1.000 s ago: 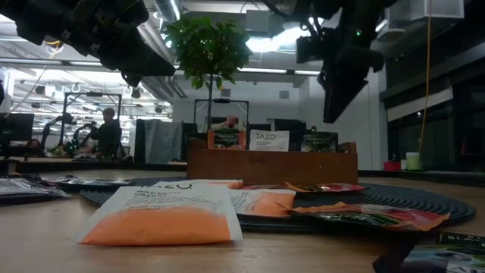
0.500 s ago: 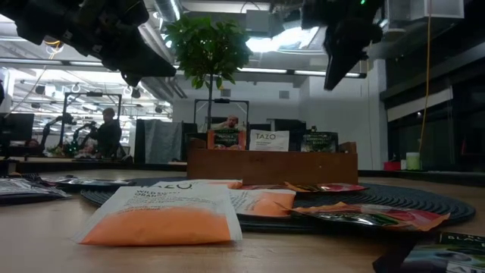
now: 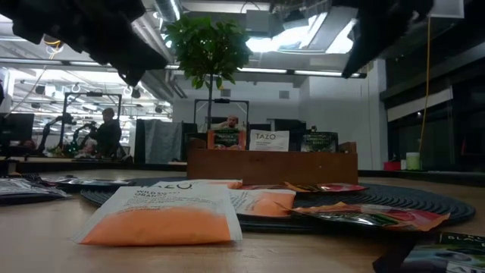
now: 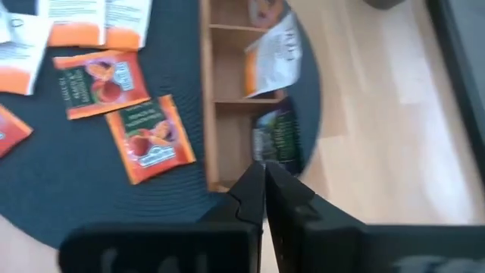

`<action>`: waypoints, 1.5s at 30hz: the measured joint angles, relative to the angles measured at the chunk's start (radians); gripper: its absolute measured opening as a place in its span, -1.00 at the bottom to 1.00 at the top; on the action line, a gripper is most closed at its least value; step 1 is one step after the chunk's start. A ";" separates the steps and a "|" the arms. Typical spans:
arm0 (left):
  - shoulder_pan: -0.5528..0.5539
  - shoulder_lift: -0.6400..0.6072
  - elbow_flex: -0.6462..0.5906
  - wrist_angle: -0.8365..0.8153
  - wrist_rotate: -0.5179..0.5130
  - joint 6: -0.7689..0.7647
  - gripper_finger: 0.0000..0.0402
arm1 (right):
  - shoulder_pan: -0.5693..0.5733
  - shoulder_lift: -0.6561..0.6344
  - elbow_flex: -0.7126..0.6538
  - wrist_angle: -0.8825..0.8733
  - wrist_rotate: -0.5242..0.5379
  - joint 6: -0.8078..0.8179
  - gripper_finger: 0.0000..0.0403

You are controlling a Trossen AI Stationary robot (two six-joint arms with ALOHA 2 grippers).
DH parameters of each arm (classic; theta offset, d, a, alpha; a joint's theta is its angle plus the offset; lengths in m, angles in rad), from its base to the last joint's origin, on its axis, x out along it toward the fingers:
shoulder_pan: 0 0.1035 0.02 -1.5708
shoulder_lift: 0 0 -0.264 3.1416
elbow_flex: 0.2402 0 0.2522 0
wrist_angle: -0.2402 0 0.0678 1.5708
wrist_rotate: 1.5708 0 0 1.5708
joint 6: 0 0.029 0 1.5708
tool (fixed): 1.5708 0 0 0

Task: Pick & Place Tea
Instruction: Put the white tea bag into the middle of the wooden organizer

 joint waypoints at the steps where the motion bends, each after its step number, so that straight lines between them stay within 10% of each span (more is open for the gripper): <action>1: -0.006 0.000 0.000 0.000 0.017 0.000 -0.98 | 0.011 -0.011 -0.026 0.036 0.001 0.009 -0.95; 15: -0.043 0.002 0.000 0.052 0.017 -0.012 -0.98 | 0.157 -0.051 -0.293 0.565 0.029 -0.015 -0.98; 27: -0.158 0.103 0.012 0.066 -0.124 -0.240 -0.98 | 0.148 -0.052 -0.300 0.596 0.029 -0.024 -0.89; 45: -0.169 0.464 0.273 0.057 -0.067 -0.372 -0.77 | 0.148 -0.052 -0.300 0.596 0.027 -0.015 -0.93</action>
